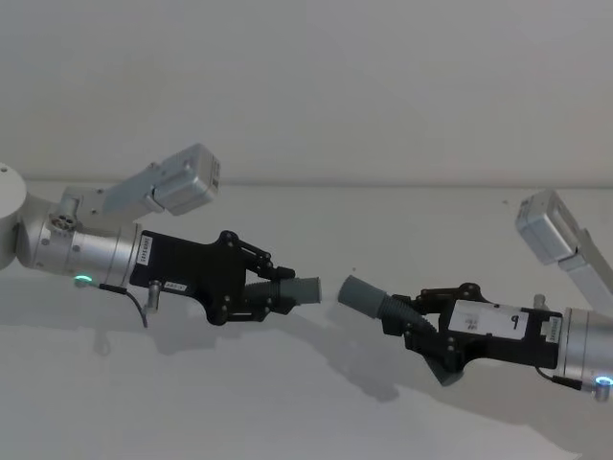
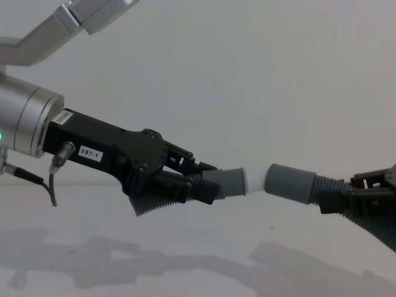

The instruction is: Use both hands to pick up one end of the pipe from the table, align the ends, and insert them.

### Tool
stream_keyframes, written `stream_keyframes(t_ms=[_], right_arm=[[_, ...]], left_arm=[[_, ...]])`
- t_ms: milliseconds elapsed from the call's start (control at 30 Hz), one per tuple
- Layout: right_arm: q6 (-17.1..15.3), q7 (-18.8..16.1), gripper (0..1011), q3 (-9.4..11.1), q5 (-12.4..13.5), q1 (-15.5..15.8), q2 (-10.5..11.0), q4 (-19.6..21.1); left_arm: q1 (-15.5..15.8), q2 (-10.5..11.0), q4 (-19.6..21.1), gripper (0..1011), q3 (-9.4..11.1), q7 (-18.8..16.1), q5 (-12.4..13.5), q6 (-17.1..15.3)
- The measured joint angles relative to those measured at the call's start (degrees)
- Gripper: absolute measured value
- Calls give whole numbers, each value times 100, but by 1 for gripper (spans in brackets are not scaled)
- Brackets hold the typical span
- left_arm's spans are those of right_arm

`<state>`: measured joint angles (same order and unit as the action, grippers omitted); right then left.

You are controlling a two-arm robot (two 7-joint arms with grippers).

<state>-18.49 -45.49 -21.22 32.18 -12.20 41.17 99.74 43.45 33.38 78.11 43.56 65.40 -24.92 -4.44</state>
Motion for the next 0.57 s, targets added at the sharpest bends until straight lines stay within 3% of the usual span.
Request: stream_keyframes(t_ms=[567], right_arm=[[1, -125, 289, -86, 33, -60, 85, 28]], left_arm=[[91, 30, -38, 347, 82, 147, 12, 61]])
